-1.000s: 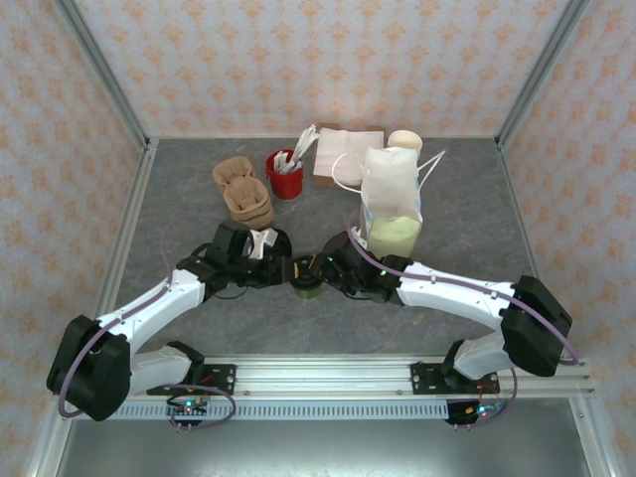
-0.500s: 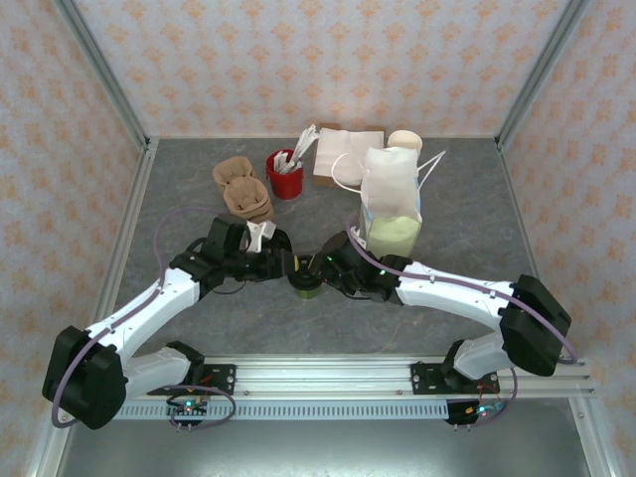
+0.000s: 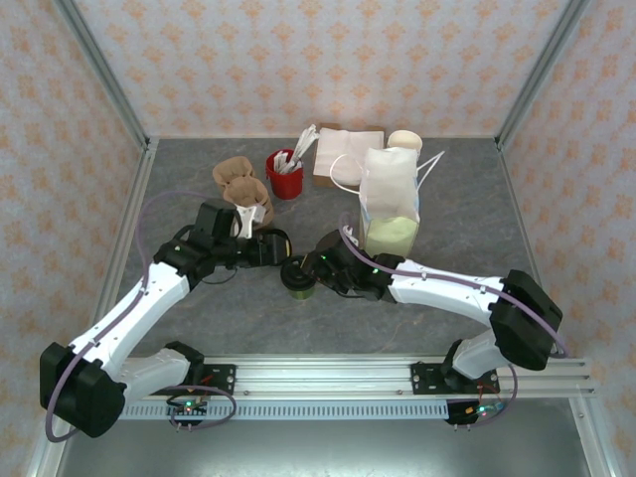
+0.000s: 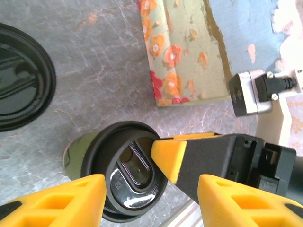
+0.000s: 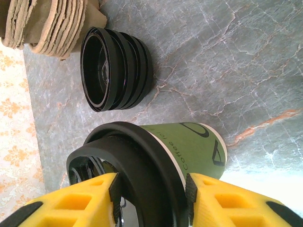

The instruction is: Pack the takeout coffee

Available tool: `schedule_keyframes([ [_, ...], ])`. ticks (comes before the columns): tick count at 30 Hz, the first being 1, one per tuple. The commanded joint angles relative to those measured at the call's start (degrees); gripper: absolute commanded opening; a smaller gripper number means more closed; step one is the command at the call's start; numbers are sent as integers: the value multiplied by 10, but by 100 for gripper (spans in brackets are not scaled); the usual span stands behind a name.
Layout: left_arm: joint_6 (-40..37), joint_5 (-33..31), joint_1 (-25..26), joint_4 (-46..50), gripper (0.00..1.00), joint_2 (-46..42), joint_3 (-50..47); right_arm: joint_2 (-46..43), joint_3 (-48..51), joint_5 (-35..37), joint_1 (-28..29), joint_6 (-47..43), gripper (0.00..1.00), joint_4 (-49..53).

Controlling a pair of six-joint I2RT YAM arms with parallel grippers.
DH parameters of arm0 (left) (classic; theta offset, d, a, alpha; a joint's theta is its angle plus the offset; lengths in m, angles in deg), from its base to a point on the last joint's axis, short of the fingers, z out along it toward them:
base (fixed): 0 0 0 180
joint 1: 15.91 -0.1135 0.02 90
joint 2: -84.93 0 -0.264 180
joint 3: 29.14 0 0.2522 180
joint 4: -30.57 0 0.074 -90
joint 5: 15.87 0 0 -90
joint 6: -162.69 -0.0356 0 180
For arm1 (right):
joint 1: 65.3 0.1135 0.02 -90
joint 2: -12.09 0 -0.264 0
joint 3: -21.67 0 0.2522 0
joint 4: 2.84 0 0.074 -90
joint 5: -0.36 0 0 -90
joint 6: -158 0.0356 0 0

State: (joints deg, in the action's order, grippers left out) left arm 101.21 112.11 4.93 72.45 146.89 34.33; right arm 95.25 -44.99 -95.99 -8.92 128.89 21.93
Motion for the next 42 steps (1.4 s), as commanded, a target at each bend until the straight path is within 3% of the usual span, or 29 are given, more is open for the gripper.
schedule_keyframes([
  [1, -16, -52, -13, 39, 55, -6, 32, 11, -6, -1, 7, -4, 43, 53],
  [7, -2, -163, -50, 49, 58, 2, 71, 5, -27, 10, 7, -16, 47, 79],
  [20, 100, -222, -195, -73, 58, 108, 92, -18, -81, 40, 7, -46, 54, 147],
  [29, 97, -236, -208, -69, 56, 216, 157, -41, -111, 43, 7, -61, 54, 186],
  [42, 103, -234, -208, -78, 53, 259, 167, -105, -145, 47, 7, -79, 53, 233],
])
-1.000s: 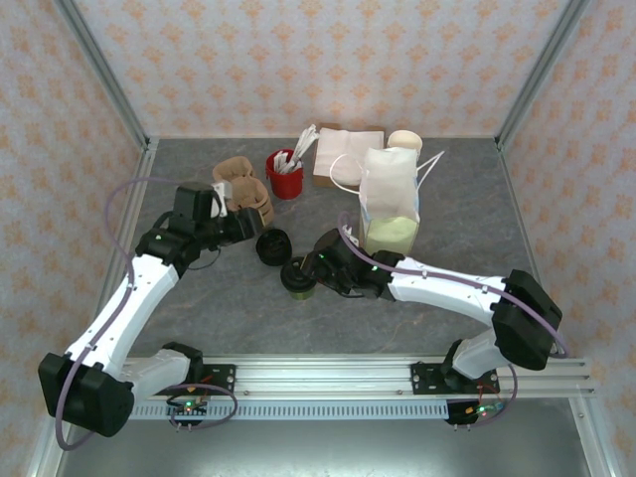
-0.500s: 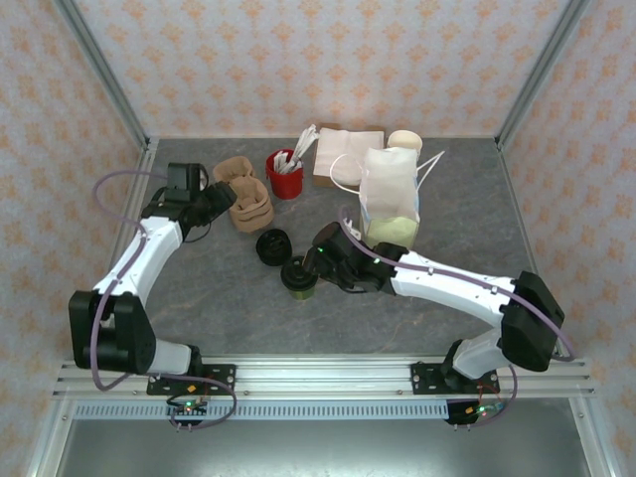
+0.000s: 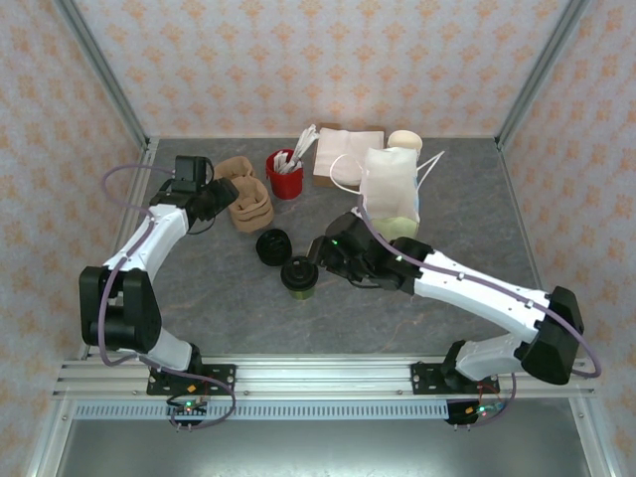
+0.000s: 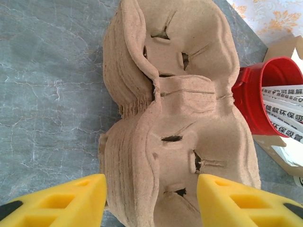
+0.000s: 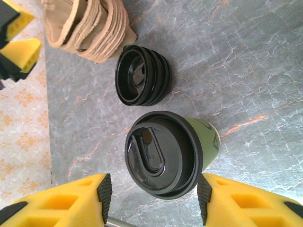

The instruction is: Pack the takeout coffee

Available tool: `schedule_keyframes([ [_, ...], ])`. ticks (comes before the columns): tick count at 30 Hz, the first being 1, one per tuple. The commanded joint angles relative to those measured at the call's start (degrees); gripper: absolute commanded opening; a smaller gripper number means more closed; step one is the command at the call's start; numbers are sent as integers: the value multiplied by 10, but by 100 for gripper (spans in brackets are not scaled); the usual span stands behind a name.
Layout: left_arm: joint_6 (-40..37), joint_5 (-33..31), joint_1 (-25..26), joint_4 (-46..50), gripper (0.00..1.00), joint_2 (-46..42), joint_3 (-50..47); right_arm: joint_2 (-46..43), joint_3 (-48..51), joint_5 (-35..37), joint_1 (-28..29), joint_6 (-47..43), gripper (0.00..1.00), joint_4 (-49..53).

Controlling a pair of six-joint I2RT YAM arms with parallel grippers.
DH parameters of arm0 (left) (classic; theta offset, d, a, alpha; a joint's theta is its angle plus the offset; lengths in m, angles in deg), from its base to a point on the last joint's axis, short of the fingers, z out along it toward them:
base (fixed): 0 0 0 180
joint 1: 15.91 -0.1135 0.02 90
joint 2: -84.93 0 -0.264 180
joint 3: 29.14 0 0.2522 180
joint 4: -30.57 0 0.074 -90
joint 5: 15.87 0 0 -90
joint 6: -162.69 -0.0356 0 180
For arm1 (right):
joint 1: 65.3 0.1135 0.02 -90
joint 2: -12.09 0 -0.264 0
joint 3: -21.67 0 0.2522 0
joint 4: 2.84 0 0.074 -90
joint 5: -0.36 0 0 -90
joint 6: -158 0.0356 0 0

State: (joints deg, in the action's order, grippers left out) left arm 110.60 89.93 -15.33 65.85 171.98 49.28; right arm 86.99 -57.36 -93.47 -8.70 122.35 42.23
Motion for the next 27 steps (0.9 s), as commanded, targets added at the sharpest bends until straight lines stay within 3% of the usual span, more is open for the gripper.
schedule_keyframes([
  [1, 9, -10, -6, -13, 52, 10, 18, -27, -22, 24, 5, -15, 53, 33],
  [27, 19, 36, -6, -39, 11, 39, 32, -68, -32, 52, -10, -35, 52, 67],
])
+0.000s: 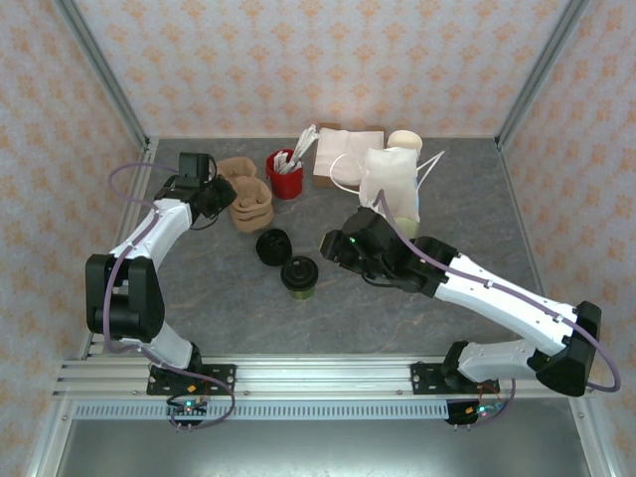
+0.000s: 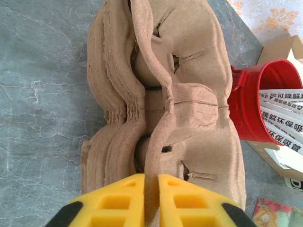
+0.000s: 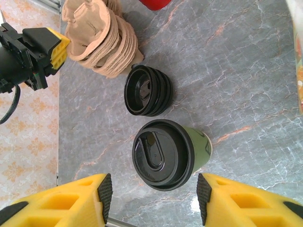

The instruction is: Pack the takeout coffee

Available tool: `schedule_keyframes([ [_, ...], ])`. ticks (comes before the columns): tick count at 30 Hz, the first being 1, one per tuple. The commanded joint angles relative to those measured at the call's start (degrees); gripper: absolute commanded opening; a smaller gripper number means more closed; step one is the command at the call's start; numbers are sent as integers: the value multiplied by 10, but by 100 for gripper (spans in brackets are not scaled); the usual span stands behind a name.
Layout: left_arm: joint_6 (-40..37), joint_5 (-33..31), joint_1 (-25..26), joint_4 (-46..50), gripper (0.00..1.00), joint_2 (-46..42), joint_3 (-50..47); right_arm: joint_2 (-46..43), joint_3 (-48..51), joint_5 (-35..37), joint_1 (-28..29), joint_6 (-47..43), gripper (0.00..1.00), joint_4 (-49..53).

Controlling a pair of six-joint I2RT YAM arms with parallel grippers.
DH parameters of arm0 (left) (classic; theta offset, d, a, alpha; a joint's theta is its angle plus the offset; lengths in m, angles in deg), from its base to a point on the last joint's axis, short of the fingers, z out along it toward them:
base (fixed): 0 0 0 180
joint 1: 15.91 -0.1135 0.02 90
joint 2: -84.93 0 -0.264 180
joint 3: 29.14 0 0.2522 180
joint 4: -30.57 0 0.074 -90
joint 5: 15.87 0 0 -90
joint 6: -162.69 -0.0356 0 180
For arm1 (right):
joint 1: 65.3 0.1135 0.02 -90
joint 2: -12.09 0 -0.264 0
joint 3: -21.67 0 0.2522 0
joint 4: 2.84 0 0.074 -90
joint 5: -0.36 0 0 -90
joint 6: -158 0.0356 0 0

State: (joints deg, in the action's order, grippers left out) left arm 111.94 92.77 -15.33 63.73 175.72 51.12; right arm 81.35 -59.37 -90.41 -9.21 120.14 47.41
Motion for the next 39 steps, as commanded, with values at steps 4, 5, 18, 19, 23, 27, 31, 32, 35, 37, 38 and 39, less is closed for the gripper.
schedule_keyframes([
  [4, 11, 15, -6, -19, 7, -4, 22, -36, -15, 26, -10, -12, 52, 22],
  [5, 12, 20, -6, -19, 6, -6, 26, -39, -15, 27, -10, -13, 52, 23],
  [18, 27, 66, -6, -14, 0, -78, 63, -81, -10, 31, -23, -33, 50, -7],
  [19, 27, 71, -6, -11, 0, -87, 68, -86, -9, 31, -24, -38, 50, -14],
  [23, 19, 94, -6, 8, 0, -129, 87, -105, -3, 24, -30, -58, 49, -43],
  [27, 10, 127, -5, 24, 0, -179, 99, -122, 4, 14, -37, -77, 49, -70],
  [31, 6, 171, 2, 30, 0, -237, 100, -138, 8, -7, -46, -104, 49, -104],
  [32, 9, 186, 4, 27, 0, -250, 98, -142, 9, -15, -47, -114, 49, -118],
  [35, 18, 225, 15, 14, 0, -285, 92, -150, 15, -41, -53, -138, 49, -156],
  [37, 19, 244, 29, 8, 0, -304, 90, -151, 17, -59, -55, -154, 47, -179],
  [38, 20, 252, 37, 6, 0, -314, 90, -151, 18, -71, -56, -162, 46, -193],
  [39, 21, 257, 45, 6, 0, -322, 90, -150, 21, -80, -56, -169, 46, -206],
])
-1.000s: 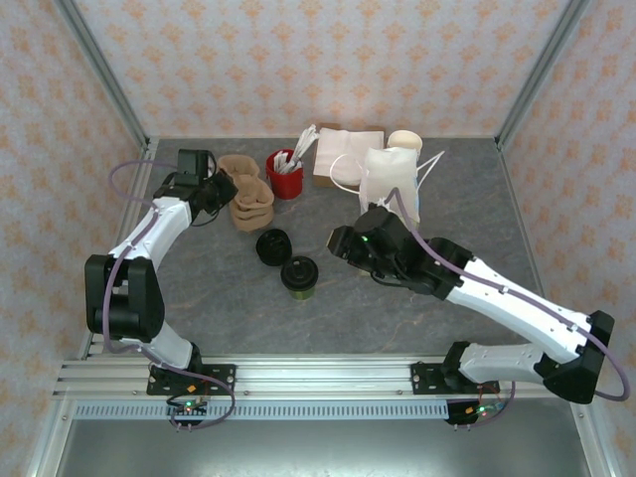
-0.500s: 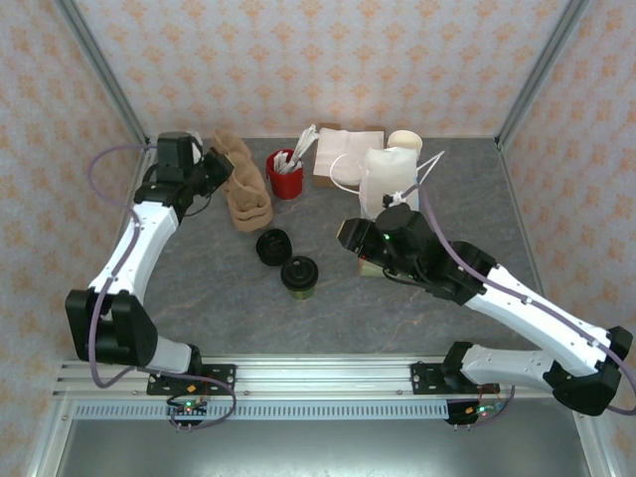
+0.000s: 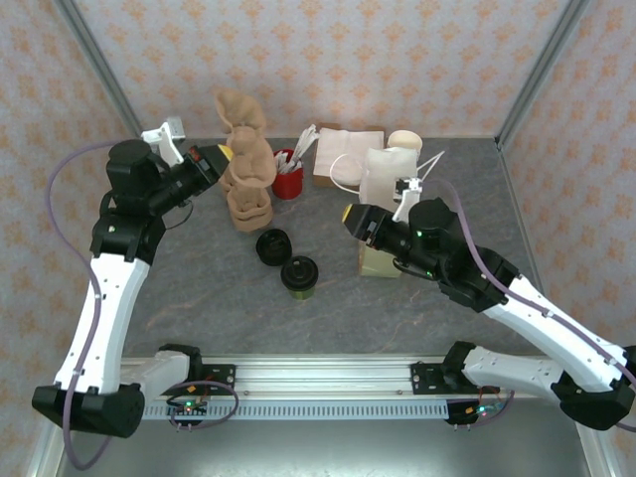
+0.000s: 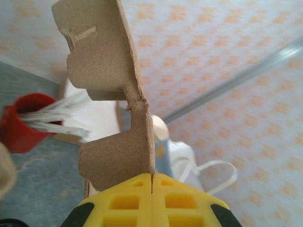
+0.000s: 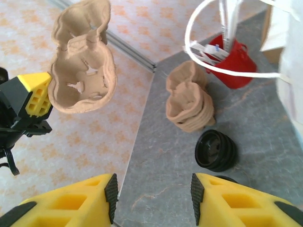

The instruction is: Pack the takeout coffee

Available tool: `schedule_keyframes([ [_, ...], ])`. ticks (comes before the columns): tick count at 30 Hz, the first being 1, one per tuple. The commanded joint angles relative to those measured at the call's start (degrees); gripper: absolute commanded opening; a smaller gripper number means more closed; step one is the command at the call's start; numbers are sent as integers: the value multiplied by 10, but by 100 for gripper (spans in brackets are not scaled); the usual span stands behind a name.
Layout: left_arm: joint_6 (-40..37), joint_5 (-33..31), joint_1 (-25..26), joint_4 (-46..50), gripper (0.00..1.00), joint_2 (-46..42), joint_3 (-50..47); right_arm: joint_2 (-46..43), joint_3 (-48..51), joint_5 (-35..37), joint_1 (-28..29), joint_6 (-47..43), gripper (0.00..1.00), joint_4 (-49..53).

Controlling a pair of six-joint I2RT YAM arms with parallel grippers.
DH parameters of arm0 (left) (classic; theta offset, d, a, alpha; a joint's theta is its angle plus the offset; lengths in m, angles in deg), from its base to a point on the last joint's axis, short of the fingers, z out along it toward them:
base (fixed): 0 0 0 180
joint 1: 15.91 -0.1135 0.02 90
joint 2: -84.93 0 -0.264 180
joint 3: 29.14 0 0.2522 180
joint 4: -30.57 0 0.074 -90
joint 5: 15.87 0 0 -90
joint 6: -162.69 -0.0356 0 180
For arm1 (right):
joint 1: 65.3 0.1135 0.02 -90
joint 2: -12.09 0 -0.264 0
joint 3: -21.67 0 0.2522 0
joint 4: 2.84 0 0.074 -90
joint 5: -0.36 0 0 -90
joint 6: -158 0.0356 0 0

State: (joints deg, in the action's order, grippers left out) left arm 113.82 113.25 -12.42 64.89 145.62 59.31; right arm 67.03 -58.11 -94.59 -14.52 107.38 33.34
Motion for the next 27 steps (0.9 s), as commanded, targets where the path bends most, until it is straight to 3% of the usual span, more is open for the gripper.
schedule_keyframes([
  [1, 6, 59, 24, -12, 0, -29, 6, -7, 10, -51, -2, -47, 45, -81],
  [7, 35, 93, 58, -49, 0, -68, -12, -5, 24, -118, -3, -85, 45, -170],
  [14, 71, 103, 87, -89, 0, -107, -49, 7, 16, -169, -3, -103, 53, -221],
  [27, 85, 100, 125, -98, 0, -124, -53, 42, -16, -167, -3, -117, 61, -201],
])
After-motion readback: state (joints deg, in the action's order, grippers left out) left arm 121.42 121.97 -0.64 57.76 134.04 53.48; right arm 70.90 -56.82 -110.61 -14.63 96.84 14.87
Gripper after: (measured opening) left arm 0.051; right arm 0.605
